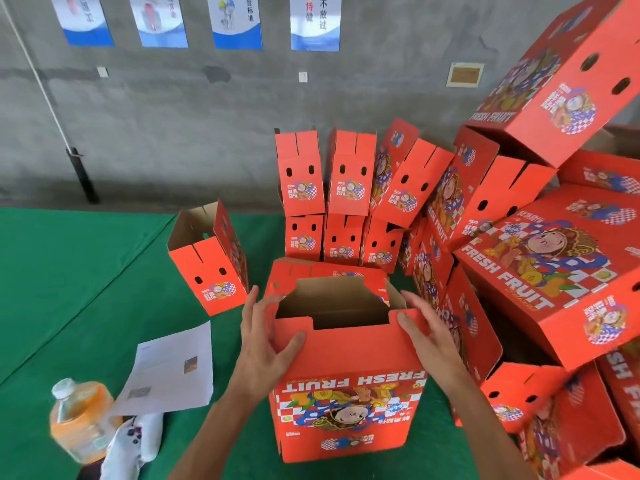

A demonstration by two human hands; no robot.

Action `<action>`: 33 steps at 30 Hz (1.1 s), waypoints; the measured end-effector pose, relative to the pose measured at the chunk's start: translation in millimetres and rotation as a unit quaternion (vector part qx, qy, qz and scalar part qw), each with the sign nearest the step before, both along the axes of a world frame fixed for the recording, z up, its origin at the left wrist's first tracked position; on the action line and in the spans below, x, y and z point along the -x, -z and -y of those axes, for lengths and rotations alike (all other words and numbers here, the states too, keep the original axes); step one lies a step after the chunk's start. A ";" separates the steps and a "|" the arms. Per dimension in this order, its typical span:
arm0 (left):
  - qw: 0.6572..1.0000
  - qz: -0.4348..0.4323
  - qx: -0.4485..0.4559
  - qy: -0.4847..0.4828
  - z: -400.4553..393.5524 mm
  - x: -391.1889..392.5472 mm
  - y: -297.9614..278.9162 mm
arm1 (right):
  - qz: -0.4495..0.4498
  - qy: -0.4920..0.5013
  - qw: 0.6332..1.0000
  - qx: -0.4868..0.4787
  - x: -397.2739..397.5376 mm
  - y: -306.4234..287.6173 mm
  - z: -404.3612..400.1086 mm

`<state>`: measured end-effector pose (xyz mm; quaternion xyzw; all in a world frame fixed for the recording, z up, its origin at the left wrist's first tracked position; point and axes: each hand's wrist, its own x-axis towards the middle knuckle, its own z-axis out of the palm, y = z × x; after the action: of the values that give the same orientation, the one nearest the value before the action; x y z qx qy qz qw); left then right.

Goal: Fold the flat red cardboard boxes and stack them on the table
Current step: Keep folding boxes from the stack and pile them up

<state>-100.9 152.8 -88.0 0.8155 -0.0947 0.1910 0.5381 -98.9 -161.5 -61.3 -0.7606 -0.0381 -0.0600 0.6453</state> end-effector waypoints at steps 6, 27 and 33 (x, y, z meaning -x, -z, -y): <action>0.979 0.044 -0.190 0.061 -11.4 -7.6 -21.3 | 0.128 -0.054 0.943 0.302 -10.2 -20.3 13.3; 0.942 0.065 -0.324 0.059 -3.2 -12.5 -16.0 | 0.063 0.025 0.944 0.323 -15.5 8.7 4.5; 0.958 -0.065 -0.263 0.091 -9.0 -33.8 -22.3 | 0.157 -0.030 0.944 0.290 -13.9 18.8 -0.4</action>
<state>-67.1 161.8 -65.7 0.9268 -0.1801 0.0556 0.3247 -85.0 -161.1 -80.1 -0.8942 -0.1774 -0.1461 0.3842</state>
